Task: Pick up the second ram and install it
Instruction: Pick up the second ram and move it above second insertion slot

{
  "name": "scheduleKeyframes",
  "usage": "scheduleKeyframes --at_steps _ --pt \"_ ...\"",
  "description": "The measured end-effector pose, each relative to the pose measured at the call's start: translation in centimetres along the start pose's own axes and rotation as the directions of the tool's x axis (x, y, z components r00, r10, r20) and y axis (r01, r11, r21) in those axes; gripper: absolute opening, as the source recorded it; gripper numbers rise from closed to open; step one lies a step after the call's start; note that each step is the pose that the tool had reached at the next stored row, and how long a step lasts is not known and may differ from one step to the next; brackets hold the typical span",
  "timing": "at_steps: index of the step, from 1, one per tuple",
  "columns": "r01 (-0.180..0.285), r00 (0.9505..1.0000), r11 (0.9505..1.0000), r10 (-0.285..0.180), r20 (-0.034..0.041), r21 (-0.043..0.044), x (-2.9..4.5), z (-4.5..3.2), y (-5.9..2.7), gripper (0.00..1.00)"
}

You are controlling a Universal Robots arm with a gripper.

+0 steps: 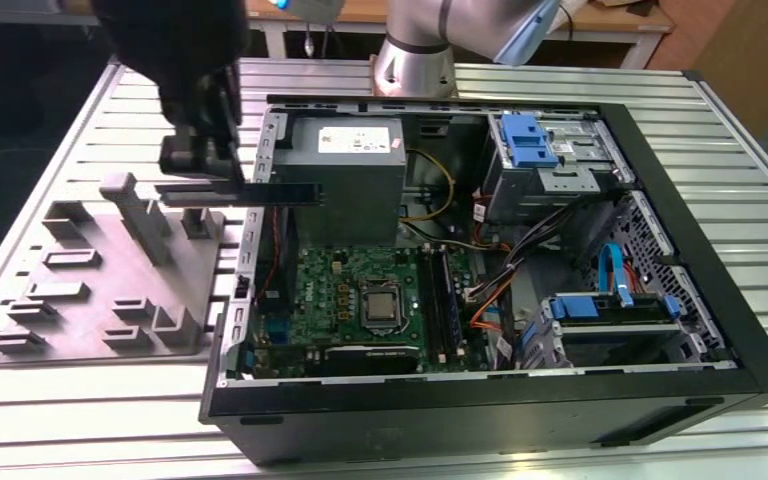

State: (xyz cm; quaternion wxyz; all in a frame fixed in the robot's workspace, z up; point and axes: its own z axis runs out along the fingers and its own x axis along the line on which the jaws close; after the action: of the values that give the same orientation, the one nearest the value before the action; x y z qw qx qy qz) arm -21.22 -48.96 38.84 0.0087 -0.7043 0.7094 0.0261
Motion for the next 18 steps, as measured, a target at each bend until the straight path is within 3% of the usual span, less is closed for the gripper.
scheduleKeyframes --at_steps 18 --pt "0.000 1.0000 1.0000 0.000 0.0000 -0.0016 -0.06 -0.16 -8.16 0.08"
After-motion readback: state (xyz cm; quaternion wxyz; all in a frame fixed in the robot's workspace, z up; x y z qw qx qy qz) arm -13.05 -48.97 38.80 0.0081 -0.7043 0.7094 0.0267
